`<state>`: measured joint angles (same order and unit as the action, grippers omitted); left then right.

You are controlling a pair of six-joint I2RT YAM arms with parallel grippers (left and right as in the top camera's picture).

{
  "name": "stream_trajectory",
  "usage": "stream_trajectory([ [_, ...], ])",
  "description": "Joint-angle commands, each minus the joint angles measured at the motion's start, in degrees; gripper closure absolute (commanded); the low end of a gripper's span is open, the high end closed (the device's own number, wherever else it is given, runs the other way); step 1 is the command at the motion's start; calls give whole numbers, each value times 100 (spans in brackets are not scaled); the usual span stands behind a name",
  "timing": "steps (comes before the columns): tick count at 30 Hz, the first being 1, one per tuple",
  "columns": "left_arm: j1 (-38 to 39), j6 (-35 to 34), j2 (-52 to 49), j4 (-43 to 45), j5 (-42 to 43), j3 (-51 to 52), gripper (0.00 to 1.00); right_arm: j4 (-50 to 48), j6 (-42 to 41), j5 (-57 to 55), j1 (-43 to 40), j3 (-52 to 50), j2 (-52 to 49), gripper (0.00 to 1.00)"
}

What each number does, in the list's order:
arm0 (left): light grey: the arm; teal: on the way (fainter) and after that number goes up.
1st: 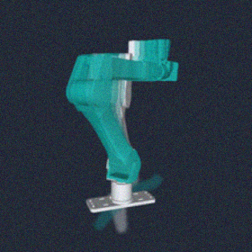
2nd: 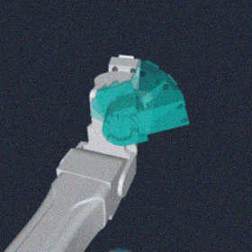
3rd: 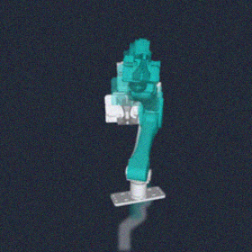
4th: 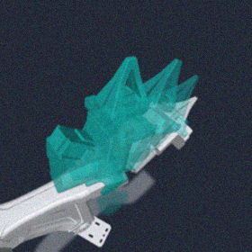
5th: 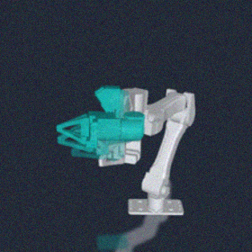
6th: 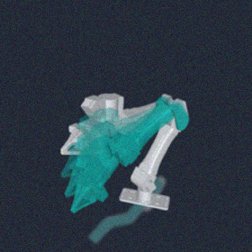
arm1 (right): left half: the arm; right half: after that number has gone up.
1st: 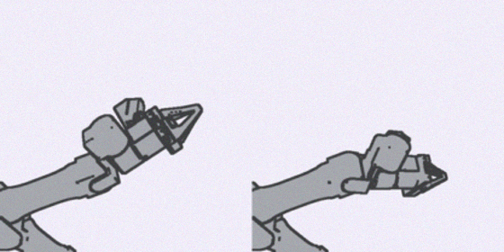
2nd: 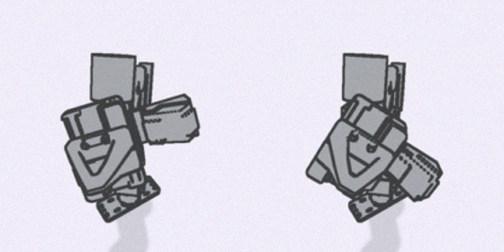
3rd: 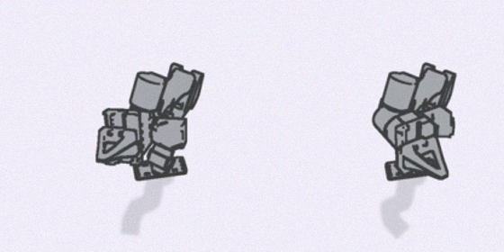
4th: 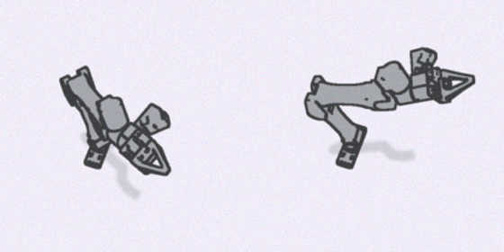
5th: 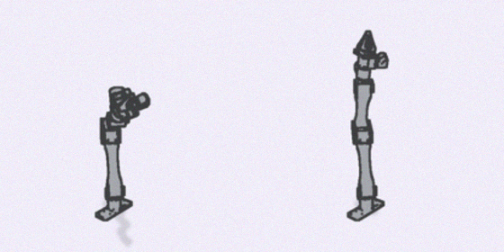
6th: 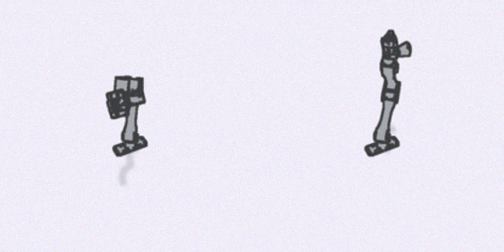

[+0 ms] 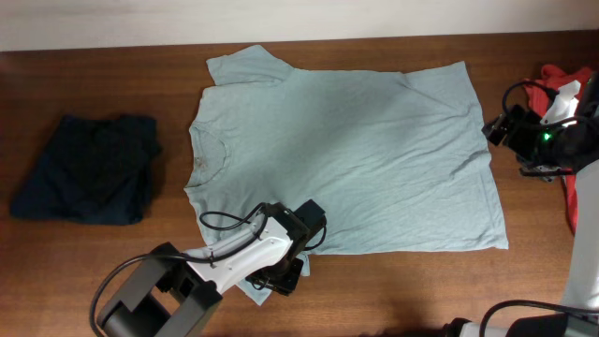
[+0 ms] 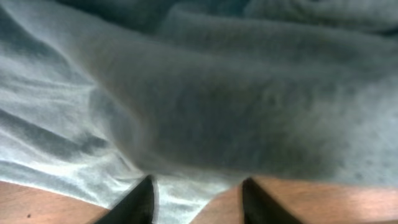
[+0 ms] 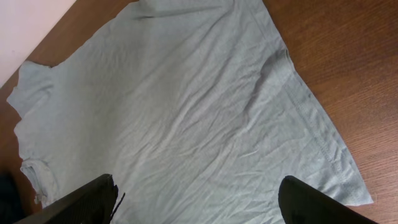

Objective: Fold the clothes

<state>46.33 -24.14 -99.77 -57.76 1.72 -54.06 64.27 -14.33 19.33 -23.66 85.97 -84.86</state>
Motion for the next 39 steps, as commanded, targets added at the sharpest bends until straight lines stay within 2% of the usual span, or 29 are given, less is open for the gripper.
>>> stream_trajectory([
  [1, 2, -116, 2, 13, -155, 70, 76, -13, 61, -57, -37, 7, 0, 12],
  [2, 2, -116, 2, 9, -155, 70, 88, -13, 61, -57, -37, 7, 0, 12],
  [4, 2, -118, 2, -35, -142, 66, 99, -11, 61, -57, -37, 7, 0, 12],
  [8, 2, -116, 22, -820, -136, -118, 99, 33, 59, -184, -37, 7, 0, 12],
  [12, 0, -116, 240, -1497, -481, -404, 100, 188, 57, -562, -37, -28, -7, 12],
  [19, -201, -111, 531, -1499, -605, -564, 99, 190, 35, -658, -44, -826, -173, 11],
  [28, -348, -59, 529, -1499, -608, -562, 100, -461, -247, -909, -44, -2413, -472, 12],
  [29, -348, -22, 529, -1497, -610, -562, 99, -520, -247, -909, -42, -2516, -472, 12],
  [32, -348, 0, 529, -1456, -605, -562, 66, -538, -245, -909, -42, -2588, -472, 12],
  [33, -348, 68, 529, -1427, -603, -562, 62, -538, -245, -909, -42, -2588, -472, 12],
  [39, -46, 933, 529, -1213, -50, -562, 62, -592, -243, -911, -42, -2588, -472, 11],
])
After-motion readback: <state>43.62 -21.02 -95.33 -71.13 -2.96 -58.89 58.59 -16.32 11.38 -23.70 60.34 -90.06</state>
